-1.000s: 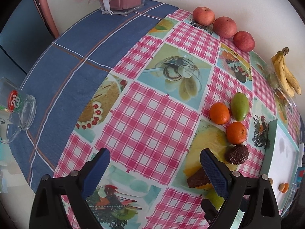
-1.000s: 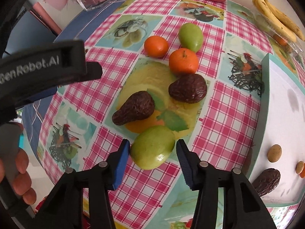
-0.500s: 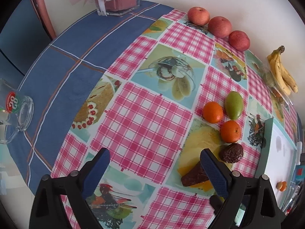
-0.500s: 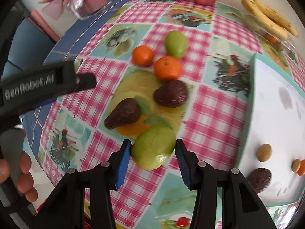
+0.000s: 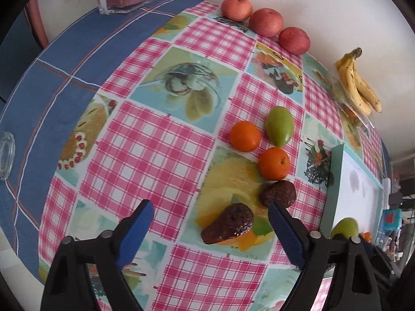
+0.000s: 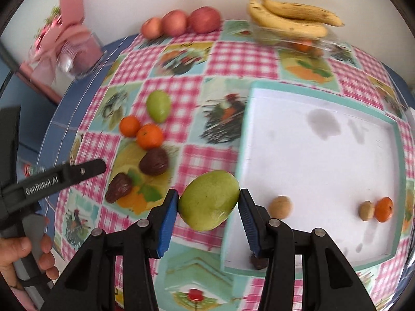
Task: Organize fruits
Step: 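Grasp a green fruit with the right gripper while the left grasps a dark date, then carry the green fruit and the dark date over the white tray with both grippers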
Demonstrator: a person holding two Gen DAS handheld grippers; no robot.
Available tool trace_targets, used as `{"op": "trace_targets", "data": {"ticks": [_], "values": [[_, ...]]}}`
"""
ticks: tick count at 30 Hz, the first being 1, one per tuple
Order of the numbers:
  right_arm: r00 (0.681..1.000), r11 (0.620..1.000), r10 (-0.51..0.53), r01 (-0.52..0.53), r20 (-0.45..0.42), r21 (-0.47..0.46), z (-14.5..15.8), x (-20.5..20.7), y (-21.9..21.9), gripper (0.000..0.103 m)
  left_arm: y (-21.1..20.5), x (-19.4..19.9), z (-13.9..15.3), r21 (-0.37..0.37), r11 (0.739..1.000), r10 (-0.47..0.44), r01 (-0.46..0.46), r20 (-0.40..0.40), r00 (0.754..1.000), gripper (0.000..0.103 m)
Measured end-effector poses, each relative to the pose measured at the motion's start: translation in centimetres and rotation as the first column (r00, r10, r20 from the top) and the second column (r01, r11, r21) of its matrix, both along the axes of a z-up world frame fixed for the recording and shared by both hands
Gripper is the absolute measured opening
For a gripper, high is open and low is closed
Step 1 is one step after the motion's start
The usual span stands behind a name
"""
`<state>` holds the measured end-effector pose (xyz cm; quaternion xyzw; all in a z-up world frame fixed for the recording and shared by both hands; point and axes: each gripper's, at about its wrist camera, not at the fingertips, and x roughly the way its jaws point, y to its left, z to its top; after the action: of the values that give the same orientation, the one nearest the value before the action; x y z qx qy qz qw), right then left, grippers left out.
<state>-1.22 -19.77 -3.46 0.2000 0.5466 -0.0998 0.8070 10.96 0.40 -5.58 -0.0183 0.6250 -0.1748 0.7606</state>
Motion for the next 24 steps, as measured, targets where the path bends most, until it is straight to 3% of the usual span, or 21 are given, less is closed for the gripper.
{"op": "trace_targets", "data": {"ticks": [6, 12, 14, 24], "values": [[0.998, 0.998, -0.06, 0.06, 0.012, 0.02, 0.2, -1.0, -1.9, 0.049, -1.5, -0.6, -0.5, 0.008, 0.999, -0.046, 0.046, -0.015, 0.999, 0.083], [0.999, 0.999, -0.049, 0.049, 0.003, 0.019, 0.1, -1.0, -1.9, 0.049, -2.8, -1.1, -1.9, 0.035, 0.996, -0.086, 0.087, -0.051, 0.995, 0.067], [0.999, 0.999, -0.044, 0.044, 0.001, 0.017, 0.1, -1.0, -1.8, 0.049, -3.0, -1.3, -2.2, 0.044, 0.994, -0.094, 0.097, -0.062, 0.994, 0.057], [1.0, 1.0, -0.026, 0.026, 0.002, 0.013, 0.2, -1.1, -1.8, 0.049, -3.7, -1.6, -3.4, 0.088, 0.989, -0.11, 0.117, -0.074, 0.991, 0.041]]}}
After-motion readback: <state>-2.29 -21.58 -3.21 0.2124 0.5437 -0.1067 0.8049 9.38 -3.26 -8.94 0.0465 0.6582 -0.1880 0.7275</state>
